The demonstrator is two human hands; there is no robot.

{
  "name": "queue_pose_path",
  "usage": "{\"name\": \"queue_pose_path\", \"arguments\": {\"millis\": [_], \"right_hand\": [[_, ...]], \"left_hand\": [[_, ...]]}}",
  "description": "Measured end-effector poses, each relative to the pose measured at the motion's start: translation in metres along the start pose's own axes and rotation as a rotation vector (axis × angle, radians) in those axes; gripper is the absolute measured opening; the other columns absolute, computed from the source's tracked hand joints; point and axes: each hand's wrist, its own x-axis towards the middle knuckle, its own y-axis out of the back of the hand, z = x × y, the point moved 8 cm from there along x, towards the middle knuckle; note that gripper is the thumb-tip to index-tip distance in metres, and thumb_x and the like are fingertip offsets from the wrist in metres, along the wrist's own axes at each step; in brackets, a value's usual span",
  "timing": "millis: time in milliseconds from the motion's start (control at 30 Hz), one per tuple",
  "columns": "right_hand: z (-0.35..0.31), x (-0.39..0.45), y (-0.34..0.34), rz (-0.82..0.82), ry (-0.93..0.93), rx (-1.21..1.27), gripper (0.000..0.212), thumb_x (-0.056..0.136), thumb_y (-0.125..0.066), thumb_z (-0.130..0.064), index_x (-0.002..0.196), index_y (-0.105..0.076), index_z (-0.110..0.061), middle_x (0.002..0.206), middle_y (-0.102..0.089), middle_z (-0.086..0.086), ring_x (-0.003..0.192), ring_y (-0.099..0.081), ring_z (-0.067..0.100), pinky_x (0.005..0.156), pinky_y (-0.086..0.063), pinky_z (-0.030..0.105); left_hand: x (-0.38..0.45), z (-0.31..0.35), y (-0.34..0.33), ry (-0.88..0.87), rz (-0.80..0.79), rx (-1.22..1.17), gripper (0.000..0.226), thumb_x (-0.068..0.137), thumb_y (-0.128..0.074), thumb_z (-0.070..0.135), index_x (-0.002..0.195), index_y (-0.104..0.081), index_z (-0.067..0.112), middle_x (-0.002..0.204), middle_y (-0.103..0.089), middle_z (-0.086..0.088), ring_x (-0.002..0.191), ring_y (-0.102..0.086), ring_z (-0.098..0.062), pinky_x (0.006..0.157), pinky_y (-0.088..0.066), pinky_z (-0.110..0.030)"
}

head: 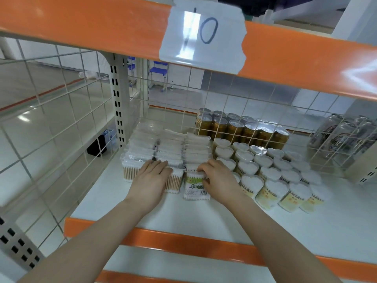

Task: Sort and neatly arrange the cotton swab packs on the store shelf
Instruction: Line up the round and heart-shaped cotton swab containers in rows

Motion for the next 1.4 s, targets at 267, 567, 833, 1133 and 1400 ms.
{"name": "queue_pose_path", "arguments": {"millis": [267, 567, 833, 1133, 1400], "right_hand": [[0.001, -0.01, 0.009, 0.019, -0.02, 0.022, 0.04, 0.085, -0.056, -0.014, 0.125, -0.053, -0.017, 0.123, -0.05, 0.003, 0.112, -0.043, 0.022, 0.088, -0.035, 0.03], [-0.003, -0.015, 0.006, 0.036, -0.013, 0.018, 0.04, 0.085, -0.057, -0.013, 0.125, -0.054, -0.015, 0.122, -0.05, 0.005, 0.111, -0.044, 0.023, 0.089, -0.034, 0.029], [-0.003, -0.016, 0.006, 0.039, -0.038, 0.014, 0.04, 0.087, -0.055, -0.015, 0.127, -0.053, -0.017, 0.124, -0.048, 0.004, 0.113, -0.043, 0.022, 0.091, -0.033, 0.03], [-0.001, -0.017, 0.008, 0.049, -0.078, 0.045, 0.041, 0.085, -0.058, -0.013, 0.126, -0.054, -0.017, 0.124, -0.049, 0.004, 0.113, -0.044, 0.023, 0.086, -0.033, 0.029], [-0.009, -0.023, 0.015, 0.091, -0.065, 0.052, 0.043, 0.085, -0.056, -0.012, 0.127, -0.052, -0.017, 0.126, -0.048, 0.005, 0.115, -0.044, 0.024, 0.091, -0.034, 0.03]], "left_hand": [[0.005, -0.005, 0.001, 0.014, -0.056, -0.116, 0.06, 0.026, -0.071, -0.018, 0.078, -0.064, 0.011, 0.072, -0.066, -0.003, 0.064, -0.063, -0.024, 0.074, -0.045, -0.025], [0.007, -0.01, 0.003, -0.003, -0.113, -0.016, 0.074, 0.021, -0.07, -0.015, 0.092, -0.07, 0.005, 0.076, -0.066, -0.006, 0.063, -0.064, -0.026, 0.062, -0.053, -0.028], [0.009, -0.012, -0.001, 0.012, -0.235, -0.067, 0.064, 0.03, -0.078, -0.011, 0.089, -0.071, 0.011, 0.073, -0.063, -0.004, 0.061, -0.061, -0.025, 0.057, -0.051, -0.028], [0.013, -0.013, 0.023, 0.126, -0.232, -0.196, 0.047, 0.066, -0.065, -0.013, 0.111, -0.063, 0.001, 0.099, -0.062, -0.019, 0.086, -0.061, -0.04, 0.073, -0.049, -0.041], [0.007, -0.018, 0.049, 0.263, -0.222, -0.268, 0.046, 0.089, -0.047, 0.003, 0.135, -0.045, 0.011, 0.127, -0.05, -0.011, 0.113, -0.051, -0.032, 0.086, -0.043, -0.034]]}}
